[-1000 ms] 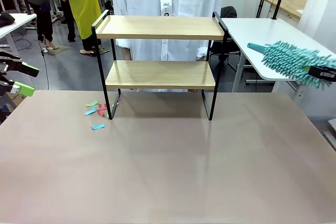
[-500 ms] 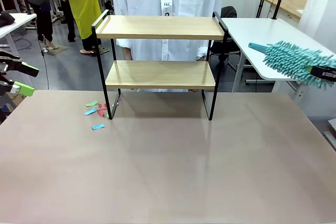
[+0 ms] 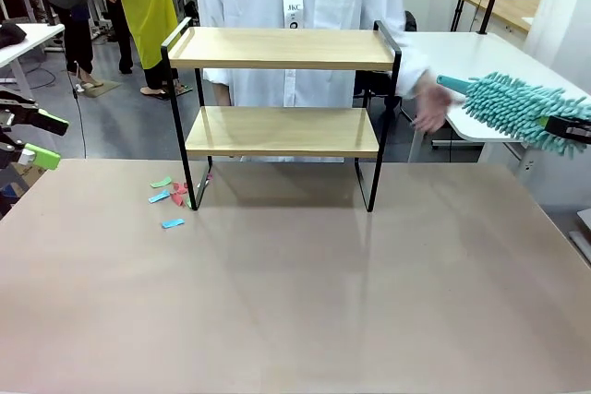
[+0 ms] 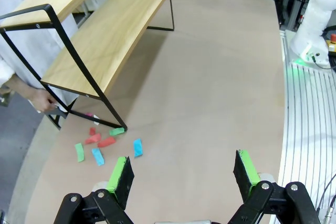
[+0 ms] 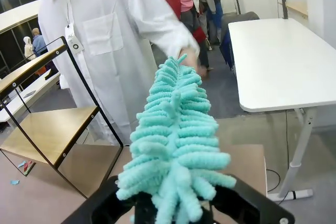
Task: Clean the shelf.
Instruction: Hand the Duster back to the human.
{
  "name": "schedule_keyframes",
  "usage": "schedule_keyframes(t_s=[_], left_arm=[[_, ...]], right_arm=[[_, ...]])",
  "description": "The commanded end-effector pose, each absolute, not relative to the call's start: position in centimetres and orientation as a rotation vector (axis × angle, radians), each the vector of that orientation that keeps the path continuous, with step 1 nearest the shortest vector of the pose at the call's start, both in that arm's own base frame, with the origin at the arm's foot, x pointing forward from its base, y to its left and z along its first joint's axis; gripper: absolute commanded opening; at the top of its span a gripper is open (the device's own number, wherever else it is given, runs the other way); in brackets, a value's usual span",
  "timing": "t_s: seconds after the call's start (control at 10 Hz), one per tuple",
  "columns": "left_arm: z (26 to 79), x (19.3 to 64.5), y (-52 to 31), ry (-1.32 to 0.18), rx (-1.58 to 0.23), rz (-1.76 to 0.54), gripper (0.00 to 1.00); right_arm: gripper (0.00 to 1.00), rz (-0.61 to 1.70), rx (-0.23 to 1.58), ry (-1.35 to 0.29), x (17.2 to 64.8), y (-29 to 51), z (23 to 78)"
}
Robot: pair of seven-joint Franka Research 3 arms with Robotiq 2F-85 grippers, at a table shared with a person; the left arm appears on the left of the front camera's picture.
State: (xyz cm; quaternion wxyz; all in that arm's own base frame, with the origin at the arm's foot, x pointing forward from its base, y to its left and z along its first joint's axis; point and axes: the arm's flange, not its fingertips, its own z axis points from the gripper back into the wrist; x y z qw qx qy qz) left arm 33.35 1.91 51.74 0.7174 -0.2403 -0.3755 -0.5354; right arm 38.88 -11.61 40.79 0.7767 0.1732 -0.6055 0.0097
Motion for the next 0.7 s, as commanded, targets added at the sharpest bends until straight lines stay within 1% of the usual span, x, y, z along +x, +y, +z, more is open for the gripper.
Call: schedule_keyframes(t_s=[0.0,0.6], left_arm=[[51.67,33.61,1.77,-0.862,-0.546,-1.193,1.0],[51.67,33.61,1.77,-0.862,-0.546,-1.193,1.0]], right_arm=[[0.16,0.013,0.37,-1.309,38.79,-11.52,41.15],[0.16,0.013,0.37,-1.309,38.79,-11.52,41.15]])
